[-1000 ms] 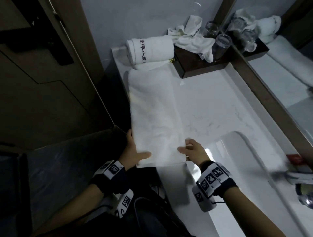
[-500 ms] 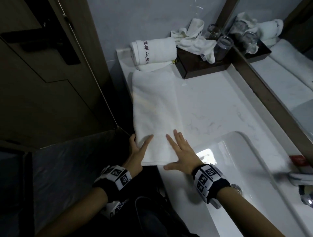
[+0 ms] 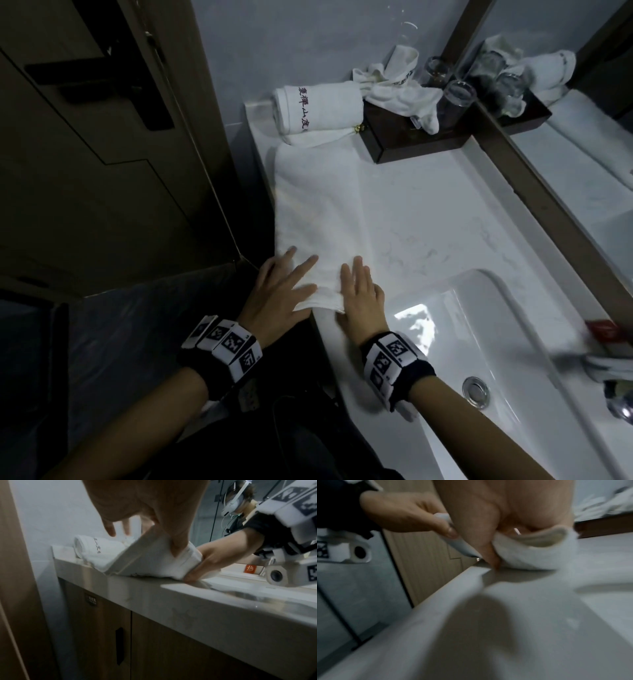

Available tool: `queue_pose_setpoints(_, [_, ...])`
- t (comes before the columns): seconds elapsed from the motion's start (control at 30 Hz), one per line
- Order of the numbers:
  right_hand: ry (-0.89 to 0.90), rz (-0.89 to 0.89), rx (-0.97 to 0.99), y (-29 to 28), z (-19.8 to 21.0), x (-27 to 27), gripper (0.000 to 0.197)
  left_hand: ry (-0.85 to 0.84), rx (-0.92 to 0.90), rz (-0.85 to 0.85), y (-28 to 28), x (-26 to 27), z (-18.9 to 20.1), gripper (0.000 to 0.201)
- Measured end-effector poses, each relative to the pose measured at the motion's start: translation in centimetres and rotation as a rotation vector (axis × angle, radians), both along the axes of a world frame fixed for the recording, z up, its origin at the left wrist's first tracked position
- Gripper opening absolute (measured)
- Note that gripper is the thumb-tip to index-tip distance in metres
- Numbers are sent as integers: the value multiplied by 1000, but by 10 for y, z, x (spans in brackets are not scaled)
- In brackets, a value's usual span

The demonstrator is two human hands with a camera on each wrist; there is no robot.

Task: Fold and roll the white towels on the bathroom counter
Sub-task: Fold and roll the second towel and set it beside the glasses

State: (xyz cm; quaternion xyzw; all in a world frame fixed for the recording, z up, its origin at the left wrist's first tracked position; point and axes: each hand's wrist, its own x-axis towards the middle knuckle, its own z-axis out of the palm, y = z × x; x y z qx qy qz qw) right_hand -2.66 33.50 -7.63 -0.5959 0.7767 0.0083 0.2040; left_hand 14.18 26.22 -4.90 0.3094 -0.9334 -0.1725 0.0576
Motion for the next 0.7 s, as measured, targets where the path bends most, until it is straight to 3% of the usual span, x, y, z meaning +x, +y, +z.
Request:
queue_pose_setpoints(0.07, [-46, 58, -81, 3, 5, -18, 86, 24, -80, -108, -7, 2, 0, 37])
queue_pose_setpoints(0.2, [-61, 413, -56, 16, 8, -45, 92, 26, 199, -96, -8, 13, -17, 46])
queue_pose_setpoints(0.27, [-144, 439, -63, 24, 6, -55, 83, 3, 255, -79, -8, 17, -25, 46])
queue_pose_setpoints(0.37, [-448, 191, -180, 30, 7, -63, 49, 61, 405, -16, -8, 19, -29, 45])
queue_pose_setpoints(0.47, [-699, -202, -108, 24, 12, -68, 29, 140, 663, 200, -11, 19, -28, 40])
queue_pose_setpoints(0.57, [-674, -350, -89, 12, 13, -67, 10, 295, 825, 322, -17, 12, -22, 10])
queue_pose_setpoints(0.7, [-705, -502, -147, -3, 12, -59, 22, 305, 813, 457, -26, 1, -21, 18])
